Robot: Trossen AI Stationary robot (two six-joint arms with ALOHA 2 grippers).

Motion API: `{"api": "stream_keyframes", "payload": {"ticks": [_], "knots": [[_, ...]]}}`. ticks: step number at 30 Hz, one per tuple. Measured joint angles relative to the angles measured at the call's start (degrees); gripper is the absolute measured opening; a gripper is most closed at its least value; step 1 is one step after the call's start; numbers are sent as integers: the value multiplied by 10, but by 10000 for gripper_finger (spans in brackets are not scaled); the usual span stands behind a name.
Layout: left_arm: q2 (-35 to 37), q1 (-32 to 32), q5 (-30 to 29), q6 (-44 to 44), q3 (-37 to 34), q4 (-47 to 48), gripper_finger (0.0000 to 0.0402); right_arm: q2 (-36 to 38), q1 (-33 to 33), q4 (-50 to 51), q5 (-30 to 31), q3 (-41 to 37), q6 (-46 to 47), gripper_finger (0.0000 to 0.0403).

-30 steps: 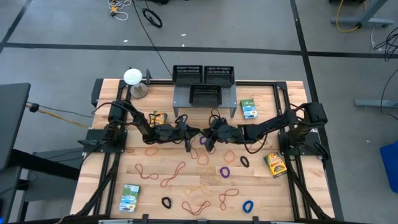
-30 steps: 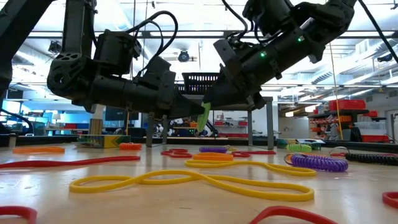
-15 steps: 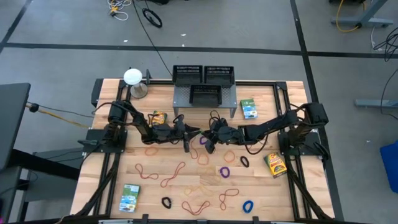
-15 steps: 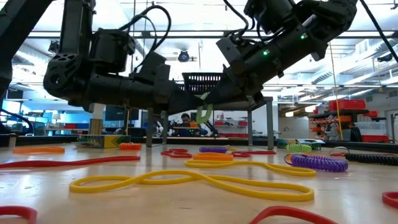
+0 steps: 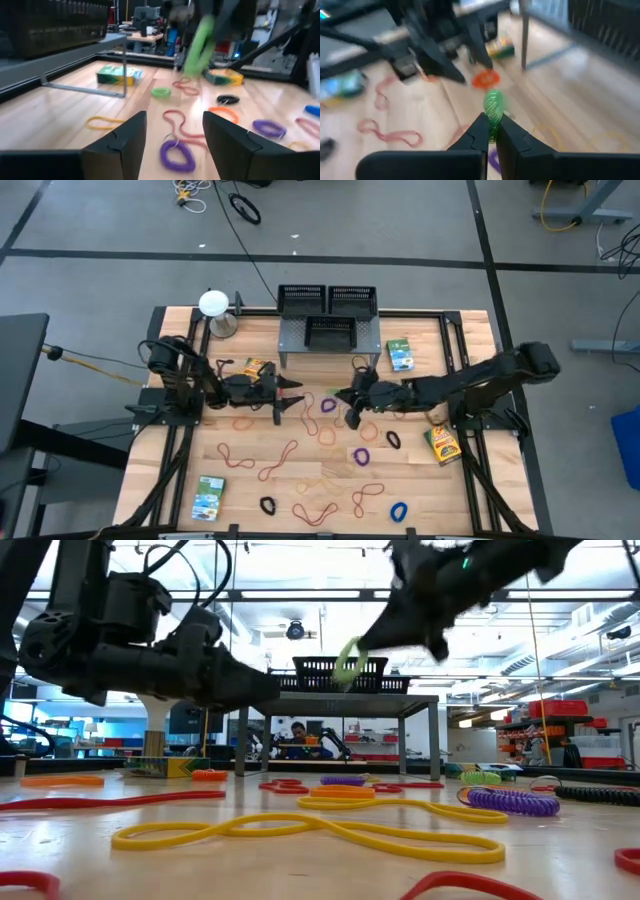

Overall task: Pick & Place Office Desk Supplies
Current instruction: Put the green spring keychain into the top right black basket on the shelf

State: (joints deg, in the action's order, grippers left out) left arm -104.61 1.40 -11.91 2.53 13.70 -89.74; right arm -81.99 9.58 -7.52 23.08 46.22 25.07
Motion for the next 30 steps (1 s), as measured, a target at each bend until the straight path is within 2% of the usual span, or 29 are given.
{"api": "stream_keyframes", "payload": {"ticks": [5,9,14,18,21,26,30], "knots": [[1,0,-4,-11,-8,0,180,95,-15,111,26,41,-52,18],[1,0,-5,-11,-6,1,162,109,-80,220,40,130,-127,18],[1,0,-1,-10,-4,0,149,82,-241,281,-70,222,-195,18],[1,1,-1,-2,-4,1,146,35,-381,313,-174,265,-210,17],[1,1,-1,0,-4,1,146,-19,-454,314,-250,285,-209,17],[1,1,-1,0,-4,1,146,-105,-491,321,-312,325,-210,18],[1,1,-1,10,-4,1,146,-140,-492,344,-320,361,-223,21]]}}
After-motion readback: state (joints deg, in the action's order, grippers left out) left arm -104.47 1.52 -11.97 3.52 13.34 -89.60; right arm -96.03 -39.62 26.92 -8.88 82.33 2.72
